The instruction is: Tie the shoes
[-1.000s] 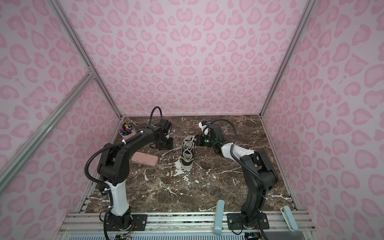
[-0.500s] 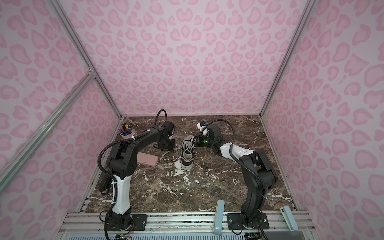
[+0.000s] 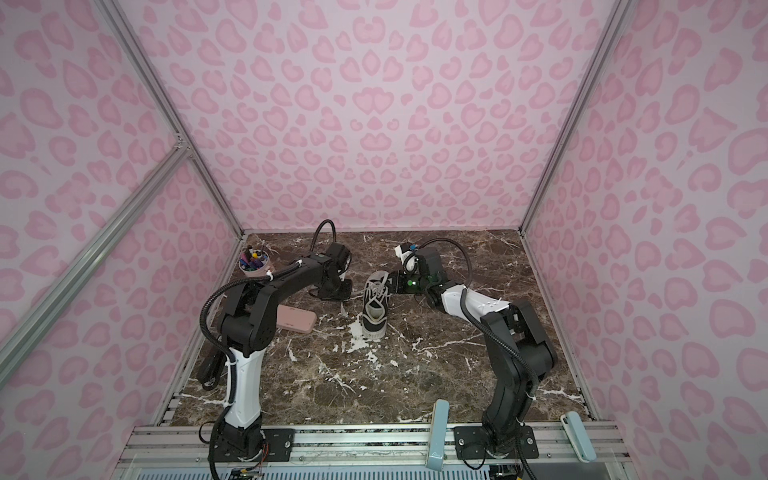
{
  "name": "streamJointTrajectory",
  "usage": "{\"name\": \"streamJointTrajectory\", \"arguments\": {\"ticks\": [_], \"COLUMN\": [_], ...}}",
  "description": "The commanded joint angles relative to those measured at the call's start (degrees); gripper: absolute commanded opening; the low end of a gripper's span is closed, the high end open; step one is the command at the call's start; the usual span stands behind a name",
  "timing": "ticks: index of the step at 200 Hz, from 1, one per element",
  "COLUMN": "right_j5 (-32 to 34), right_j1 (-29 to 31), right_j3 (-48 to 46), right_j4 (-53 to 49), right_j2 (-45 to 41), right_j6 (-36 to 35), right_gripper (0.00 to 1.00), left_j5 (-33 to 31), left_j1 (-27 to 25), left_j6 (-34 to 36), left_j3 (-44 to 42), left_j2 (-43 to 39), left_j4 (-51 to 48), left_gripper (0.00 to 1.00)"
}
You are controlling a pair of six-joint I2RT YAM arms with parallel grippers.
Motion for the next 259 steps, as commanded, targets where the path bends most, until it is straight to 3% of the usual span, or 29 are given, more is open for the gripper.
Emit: {"name": "streamJointTrajectory", "arguments": {"ticks": [1,66,163,259], "right_j5": [2.60,7.49,6.33,7.98], "right_j1": [0.01,-0.15,-2.10,-8.52], "right_j3": [-1.08,-3.78,-6.73,-13.12], "right_j4": [0.18,-0.87,-1.60,-6.45], "right_j2": [-1.04,-4.99,-11.03,-19.99], "right_j6": [1.67,2.32,2.66,1.81], "right_gripper": [0.02,0.02,0.01,0.01], "left_j5": [-1.00,-3.76,-6.70,-7.37], "left_j1": [-0.05,0.16,0.64,3.93], "left_j6": [0.40,1.55,1.17,2.86], "left_j3": [-0.24,2.21,1.93,1.69], "left_j2": [-2.26,-8.37,-13.78,-18.30], "left_j4": [-1.94,-8.59,-12.87,-14.86], "left_gripper": [0.04,0.03,0.04,0.04]}}
